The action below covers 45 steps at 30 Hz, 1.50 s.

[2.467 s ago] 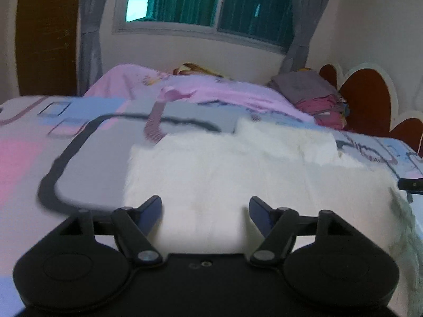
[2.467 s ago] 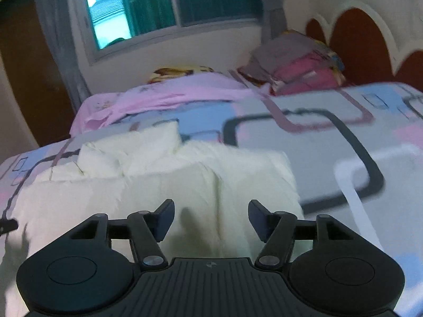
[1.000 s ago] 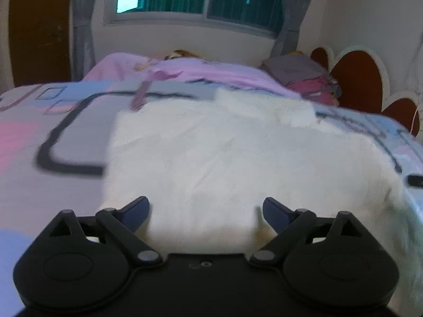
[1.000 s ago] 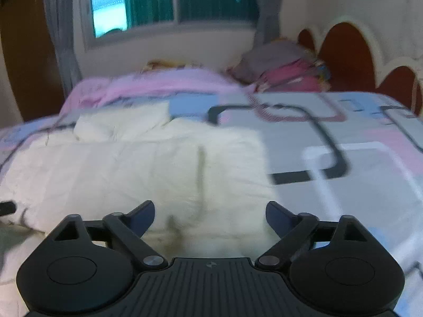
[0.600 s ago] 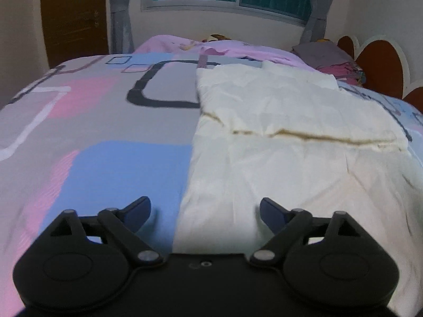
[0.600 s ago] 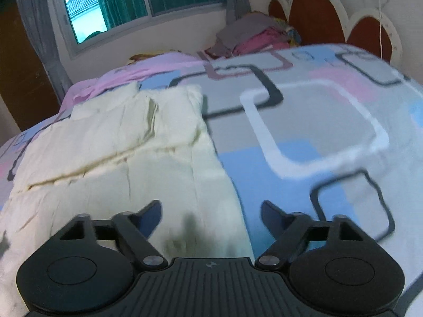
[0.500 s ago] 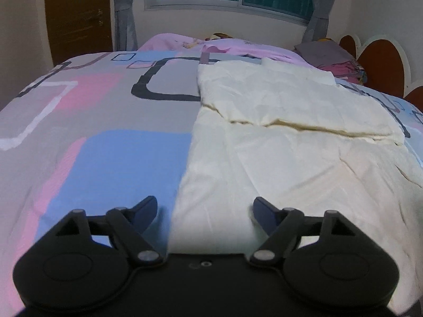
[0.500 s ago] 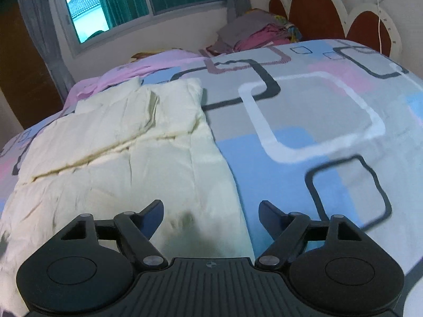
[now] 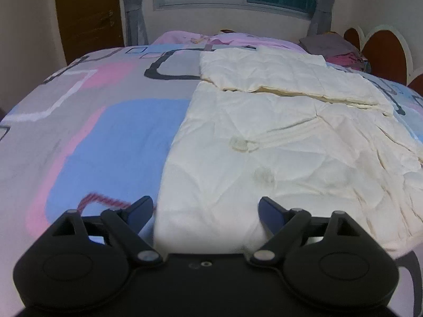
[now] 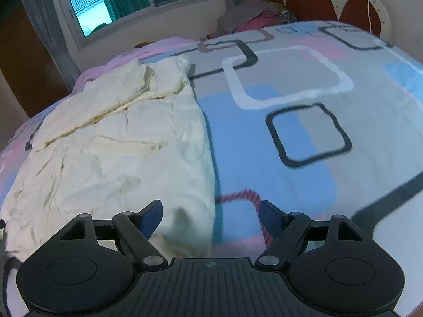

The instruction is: Fold large clothes

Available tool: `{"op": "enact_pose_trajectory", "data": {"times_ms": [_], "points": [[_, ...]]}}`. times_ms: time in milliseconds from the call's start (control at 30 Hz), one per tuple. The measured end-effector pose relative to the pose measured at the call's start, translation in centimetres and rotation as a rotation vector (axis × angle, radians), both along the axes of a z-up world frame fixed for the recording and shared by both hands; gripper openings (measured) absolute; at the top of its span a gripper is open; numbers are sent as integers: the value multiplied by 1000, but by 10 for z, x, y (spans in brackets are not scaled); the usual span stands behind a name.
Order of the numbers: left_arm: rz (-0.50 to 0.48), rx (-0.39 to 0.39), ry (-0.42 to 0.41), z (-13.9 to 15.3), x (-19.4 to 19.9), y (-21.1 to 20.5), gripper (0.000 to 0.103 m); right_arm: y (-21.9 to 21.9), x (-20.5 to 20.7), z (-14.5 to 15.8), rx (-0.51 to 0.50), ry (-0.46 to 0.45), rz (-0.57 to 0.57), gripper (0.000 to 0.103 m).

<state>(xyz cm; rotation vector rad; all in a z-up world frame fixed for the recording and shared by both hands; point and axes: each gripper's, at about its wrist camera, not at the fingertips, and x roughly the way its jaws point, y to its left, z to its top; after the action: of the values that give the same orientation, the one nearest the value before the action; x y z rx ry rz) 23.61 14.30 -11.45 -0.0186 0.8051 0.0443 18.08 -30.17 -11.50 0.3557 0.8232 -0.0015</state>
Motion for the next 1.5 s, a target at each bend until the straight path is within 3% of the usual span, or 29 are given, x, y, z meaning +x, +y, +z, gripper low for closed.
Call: {"op": "enact_pose_trajectory", "data": {"times_ms": [133, 267, 367, 433, 500, 600, 667, 700, 733, 967, 1033, 1100, 1167, 1233, 1267, 1400, 1500], "points": [[37, -87, 10, -3, -11, 18, 86, -13, -5, -7, 111, 4, -37, 79], [115, -226, 12, -8, -13, 45, 84, -22, -1, -14, 159, 24, -71, 79], [120, -322, 20, -13, -10, 58, 81, -29, 3, -19, 218, 26, -86, 79], [111, -400, 30, -18, -6, 64, 73, -32, 8, -25, 259, 34, -88, 79], [113, -493, 48, -26, -1, 71, 71, -32, 14, -31, 275, 52, -83, 79], [116, -572, 39, -32, 2, 75, 70, -29, 18, -33, 289, 44, -49, 79], [97, -632, 41, -36, 4, 76, 60, -25, 19, -34, 318, 45, -10, 77], [81, -655, 52, -38, 6, 76, 53, -22, 19, -36, 335, 52, 7, 70], [67, -660, 64, -40, 7, 74, 52, -20, 18, -37, 349, 59, 20, 61], [0, -733, 82, -46, 15, 73, 49, -11, 21, -44, 466, 50, 75, 53], [-7, -732, 85, -48, 18, 70, 33, -13, 25, -48, 515, 52, 73, 31], [-8, -710, 90, -49, 22, 67, 12, -12, 28, -49, 503, 53, 75, 21], [-10, -750, 32, -45, 16, 71, 7, -18, 24, -44, 551, 14, 67, 14], [-23, -792, -58, -38, 6, 77, 7, -25, 16, -36, 588, -46, 69, 13], [-20, -793, -63, -38, 5, 78, 7, -26, 15, -34, 566, -46, 79, 13], [32, -732, 42, -51, 19, 71, 7, -18, 28, -38, 487, 29, 87, 13], [56, -767, -11, -41, 17, 69, 7, -18, 29, -22, 505, -30, 86, 13]]}}
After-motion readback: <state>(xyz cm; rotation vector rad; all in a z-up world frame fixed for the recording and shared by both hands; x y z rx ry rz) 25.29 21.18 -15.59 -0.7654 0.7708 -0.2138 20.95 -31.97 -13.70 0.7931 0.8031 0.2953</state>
